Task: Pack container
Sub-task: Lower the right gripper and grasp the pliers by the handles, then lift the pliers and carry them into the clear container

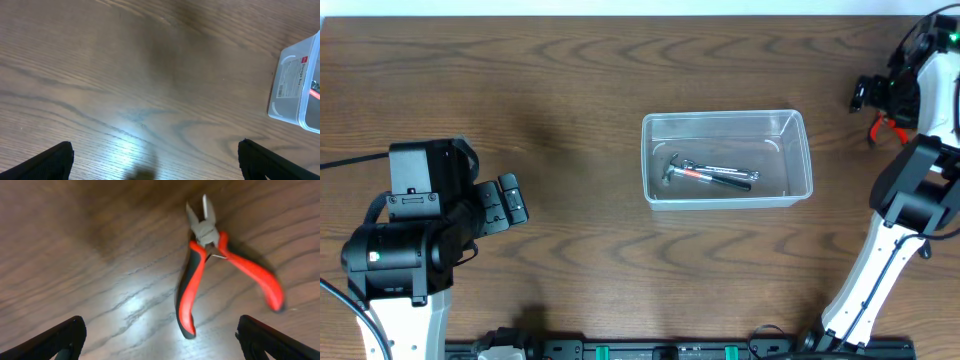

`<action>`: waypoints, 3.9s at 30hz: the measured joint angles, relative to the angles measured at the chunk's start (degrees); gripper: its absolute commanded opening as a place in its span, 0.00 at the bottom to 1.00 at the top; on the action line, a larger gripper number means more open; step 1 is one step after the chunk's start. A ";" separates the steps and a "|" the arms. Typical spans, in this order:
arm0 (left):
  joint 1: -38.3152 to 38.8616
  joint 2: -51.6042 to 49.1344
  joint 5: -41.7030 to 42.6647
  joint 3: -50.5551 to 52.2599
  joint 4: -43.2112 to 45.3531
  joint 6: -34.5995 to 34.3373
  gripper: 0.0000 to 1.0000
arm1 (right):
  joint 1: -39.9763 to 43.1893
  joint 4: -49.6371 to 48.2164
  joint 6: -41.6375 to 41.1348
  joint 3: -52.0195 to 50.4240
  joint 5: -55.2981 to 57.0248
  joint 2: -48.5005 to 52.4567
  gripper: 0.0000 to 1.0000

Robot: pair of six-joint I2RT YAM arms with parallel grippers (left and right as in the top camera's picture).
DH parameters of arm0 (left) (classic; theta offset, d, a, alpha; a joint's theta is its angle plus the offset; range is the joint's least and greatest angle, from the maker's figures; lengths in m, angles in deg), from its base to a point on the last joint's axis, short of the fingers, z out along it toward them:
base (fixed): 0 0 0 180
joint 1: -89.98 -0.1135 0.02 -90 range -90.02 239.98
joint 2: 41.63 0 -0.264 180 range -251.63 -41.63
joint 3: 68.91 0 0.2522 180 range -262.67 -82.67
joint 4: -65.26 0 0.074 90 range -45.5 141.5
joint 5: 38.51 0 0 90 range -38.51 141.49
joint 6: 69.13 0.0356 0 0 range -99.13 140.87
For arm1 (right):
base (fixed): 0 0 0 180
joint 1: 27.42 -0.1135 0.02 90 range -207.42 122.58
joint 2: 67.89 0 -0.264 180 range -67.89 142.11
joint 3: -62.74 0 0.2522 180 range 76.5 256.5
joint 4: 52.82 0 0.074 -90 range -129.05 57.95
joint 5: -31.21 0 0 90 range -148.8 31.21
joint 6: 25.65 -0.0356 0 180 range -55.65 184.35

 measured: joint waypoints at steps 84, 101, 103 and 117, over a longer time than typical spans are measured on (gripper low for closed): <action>0.00 0.00 0.00 0.00 -1.33 0.00 0.98 | 0.55 5.29 -0.81 6.60 3.08 3.85 0.04; 0.00 0.00 0.00 0.00 -1.22 0.00 0.98 | -6.43 17.88 4.11 15.06 -0.31 -22.86 0.06; 0.00 0.00 0.00 0.00 -1.16 0.00 0.98 | -10.14 19.45 6.64 15.30 -0.55 -26.53 0.07; 0.00 0.00 0.00 0.00 -1.07 -0.15 0.98 | -35.67 23.98 15.21 14.10 -4.33 -35.04 0.06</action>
